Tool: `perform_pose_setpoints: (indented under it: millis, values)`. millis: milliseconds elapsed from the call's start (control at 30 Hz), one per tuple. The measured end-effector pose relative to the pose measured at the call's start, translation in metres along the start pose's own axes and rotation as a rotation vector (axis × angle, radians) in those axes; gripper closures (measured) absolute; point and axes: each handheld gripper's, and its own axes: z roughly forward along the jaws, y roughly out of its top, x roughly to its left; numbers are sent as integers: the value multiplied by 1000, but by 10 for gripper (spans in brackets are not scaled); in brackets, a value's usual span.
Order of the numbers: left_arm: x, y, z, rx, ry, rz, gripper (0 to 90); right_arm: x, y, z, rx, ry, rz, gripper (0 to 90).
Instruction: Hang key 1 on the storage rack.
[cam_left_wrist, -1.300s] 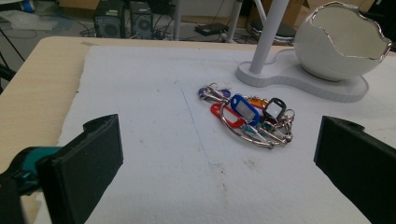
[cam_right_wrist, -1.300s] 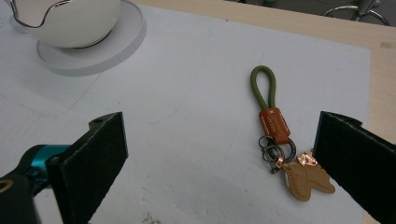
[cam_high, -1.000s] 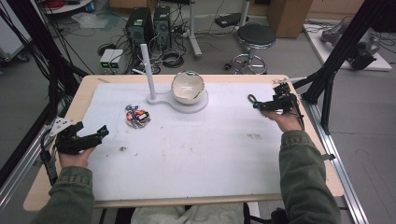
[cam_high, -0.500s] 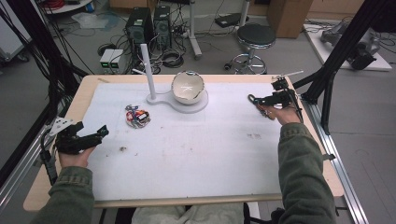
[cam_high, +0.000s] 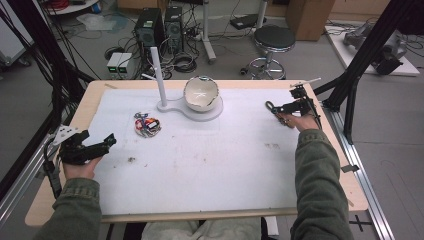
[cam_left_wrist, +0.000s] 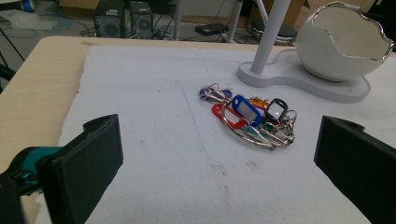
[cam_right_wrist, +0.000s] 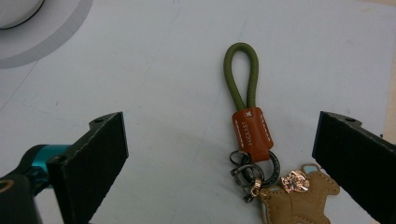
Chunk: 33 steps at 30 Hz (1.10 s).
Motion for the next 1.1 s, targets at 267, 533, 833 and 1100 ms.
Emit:
perform_pose_setpoints:
  millis: [267,533,833,1100]
  values:
    - [1,0,1,3,7,-2,17,-7,13,9,57,-24,-19,33]
    - [2,1,2,1,10,-1,17,-18,16,22,110,-54,-12,57]
    - [0,1,1,-1,14,7,17,-23,13,29,172,-67,-12,382]
    - [0,1,2,-4,13,4,17,-21,12,37,179,-50,-8,488]
